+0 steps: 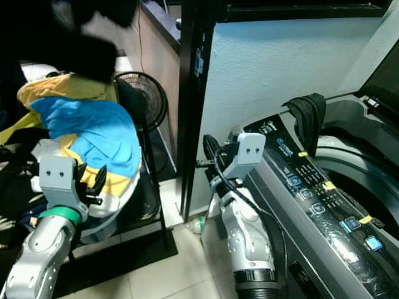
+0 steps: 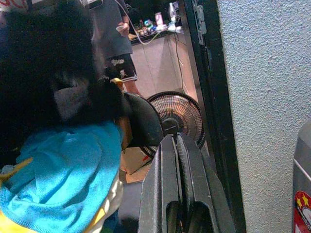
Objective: Clothes washing
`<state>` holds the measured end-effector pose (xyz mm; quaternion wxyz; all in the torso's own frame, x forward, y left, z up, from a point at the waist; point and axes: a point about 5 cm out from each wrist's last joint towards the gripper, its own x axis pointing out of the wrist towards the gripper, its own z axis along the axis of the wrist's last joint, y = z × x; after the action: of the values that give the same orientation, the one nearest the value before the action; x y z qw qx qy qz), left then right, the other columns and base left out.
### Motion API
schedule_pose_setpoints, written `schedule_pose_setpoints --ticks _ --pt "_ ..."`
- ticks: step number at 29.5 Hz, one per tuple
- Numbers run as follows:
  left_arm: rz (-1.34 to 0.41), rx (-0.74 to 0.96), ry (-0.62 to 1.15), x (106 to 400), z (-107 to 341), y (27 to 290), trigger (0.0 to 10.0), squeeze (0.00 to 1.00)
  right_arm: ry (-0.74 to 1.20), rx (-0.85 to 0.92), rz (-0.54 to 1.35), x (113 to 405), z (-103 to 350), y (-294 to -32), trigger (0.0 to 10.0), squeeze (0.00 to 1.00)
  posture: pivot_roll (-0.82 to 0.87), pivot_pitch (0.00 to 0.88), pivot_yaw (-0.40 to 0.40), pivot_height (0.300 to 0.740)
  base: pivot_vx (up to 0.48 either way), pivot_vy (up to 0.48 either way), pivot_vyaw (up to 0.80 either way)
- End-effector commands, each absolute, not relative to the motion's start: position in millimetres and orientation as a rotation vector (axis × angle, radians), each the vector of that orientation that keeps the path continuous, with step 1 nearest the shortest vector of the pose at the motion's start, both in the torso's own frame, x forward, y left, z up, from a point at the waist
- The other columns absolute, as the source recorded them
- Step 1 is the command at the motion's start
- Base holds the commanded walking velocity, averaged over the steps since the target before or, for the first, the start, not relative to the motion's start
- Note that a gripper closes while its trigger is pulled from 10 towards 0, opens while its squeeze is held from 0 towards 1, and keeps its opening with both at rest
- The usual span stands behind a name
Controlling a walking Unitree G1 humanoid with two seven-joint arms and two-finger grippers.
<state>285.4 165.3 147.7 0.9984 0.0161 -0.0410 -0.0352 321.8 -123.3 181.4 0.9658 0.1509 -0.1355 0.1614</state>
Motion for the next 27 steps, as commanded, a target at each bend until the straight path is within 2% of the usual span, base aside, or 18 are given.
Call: schedule_pose_setpoints --ticks 1,11,16,23,27 --pt "-0.067 0.036 -0.065 284.6 144.0 166.5 10.0 0.00 -0.265 0.291 0.323 322.7 178.3 -124.3 10.0 0.00 0.10 0.006 0.034 0.740 0.000 0.000 0.00" --pt "-0.080 0.047 -0.048 290.1 141.9 166.2 10.0 0.00 -0.210 0.274 0.303 324.3 170.2 -126.2 10.0 0.00 0.10 0.000 0.047 0.740 0.000 0.000 0.00" --pt "-0.038 0.029 0.040 292.1 125.6 173.4 10.0 0.00 -0.160 0.271 0.261 325.8 162.7 -126.1 10.0 0.00 0.09 0.000 0.046 0.740 0.000 0.000 0.00" --pt "-0.001 0.022 -0.008 294.5 135.9 180.1 10.0 0.00 -0.131 0.319 0.268 332.5 167.9 -127.0 10.0 0.00 0.10 0.000 0.023 0.740 0.000 0.000 0.00" --pt "0.032 0.039 -0.027 296.7 140.7 185.9 10.0 0.00 -0.164 0.293 0.193 341.4 180.4 -129.6 10.0 0.00 0.09 0.000 0.012 0.740 0.000 0.000 0.00"
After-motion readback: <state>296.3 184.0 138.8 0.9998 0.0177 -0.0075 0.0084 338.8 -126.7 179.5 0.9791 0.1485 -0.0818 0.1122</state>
